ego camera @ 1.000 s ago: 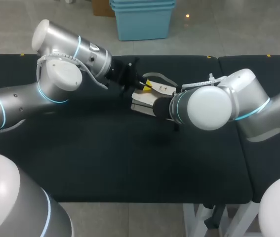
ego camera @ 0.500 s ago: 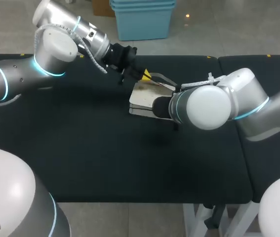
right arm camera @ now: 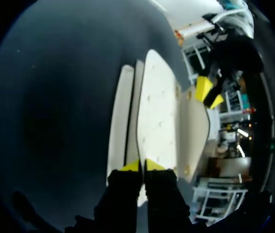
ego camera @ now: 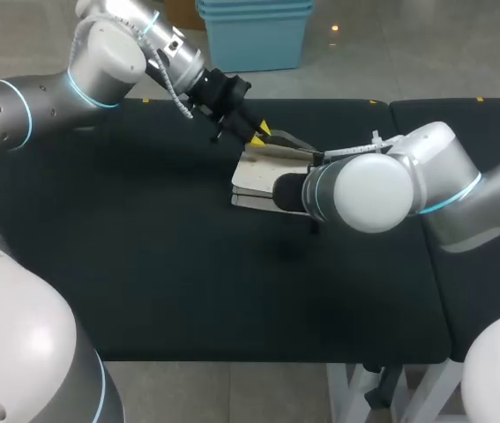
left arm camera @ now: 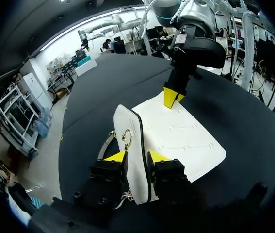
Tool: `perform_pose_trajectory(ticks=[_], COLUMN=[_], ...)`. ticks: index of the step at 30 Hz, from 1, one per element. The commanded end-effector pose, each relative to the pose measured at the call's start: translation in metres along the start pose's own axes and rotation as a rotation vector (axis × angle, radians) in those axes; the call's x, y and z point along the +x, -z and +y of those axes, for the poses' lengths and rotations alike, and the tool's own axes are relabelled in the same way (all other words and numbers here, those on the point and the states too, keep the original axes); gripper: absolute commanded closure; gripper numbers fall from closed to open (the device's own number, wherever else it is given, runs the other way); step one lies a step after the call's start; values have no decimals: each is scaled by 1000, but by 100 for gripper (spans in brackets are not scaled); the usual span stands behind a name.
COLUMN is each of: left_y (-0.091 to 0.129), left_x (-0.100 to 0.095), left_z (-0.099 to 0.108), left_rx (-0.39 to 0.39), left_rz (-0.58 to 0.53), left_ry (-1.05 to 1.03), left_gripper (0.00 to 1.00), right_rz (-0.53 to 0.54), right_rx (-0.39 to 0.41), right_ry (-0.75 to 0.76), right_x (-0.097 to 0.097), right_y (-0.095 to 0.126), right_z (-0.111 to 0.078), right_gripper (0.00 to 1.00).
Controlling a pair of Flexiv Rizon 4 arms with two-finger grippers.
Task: Pick up the bag, open it, inspect its contents, close it, and place it on the opposite side
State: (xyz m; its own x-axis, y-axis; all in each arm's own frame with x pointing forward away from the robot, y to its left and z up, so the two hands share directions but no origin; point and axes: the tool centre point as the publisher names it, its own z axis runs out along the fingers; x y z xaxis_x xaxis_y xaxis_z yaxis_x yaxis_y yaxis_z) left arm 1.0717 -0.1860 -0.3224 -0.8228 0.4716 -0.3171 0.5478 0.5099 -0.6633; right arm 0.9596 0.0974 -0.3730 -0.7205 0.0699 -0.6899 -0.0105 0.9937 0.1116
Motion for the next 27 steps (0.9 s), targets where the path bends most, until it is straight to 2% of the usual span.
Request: perform_pose_trajectory(ticks=[1,4,11,15,18,23,27], left_y=[-4,-9,-26,-32,-34,-38,-40], left_x=[16,19,4,-9,-16,-23,-26], left_z=[1,1,5,7,11,19,24], left_rx=[-6,-28,-96,-108,-111,-123,-119], left_rz=[-68,-91,-110,-111,-115,-99,-86], left_ry=[-24,-33,-20,-7,9,49,68], left_gripper=[10,11,20,26,37,38,44], right_rz=[-10,-10,-10,-10,-10,-10,-10], right_rx=[-8,-8,-8,-8,-8,-8,-8], right_ry=[-1,-1,-1,-1,-1,-1,-1], right_x=[3,3,3,3,3,3,3], right_y=[-1,-1,-1,-1,-1,-1,-1], right_z=[-2,-2,-2,-2,-2,-2,-2], right_gripper=[100,100,100,100,100,100,100])
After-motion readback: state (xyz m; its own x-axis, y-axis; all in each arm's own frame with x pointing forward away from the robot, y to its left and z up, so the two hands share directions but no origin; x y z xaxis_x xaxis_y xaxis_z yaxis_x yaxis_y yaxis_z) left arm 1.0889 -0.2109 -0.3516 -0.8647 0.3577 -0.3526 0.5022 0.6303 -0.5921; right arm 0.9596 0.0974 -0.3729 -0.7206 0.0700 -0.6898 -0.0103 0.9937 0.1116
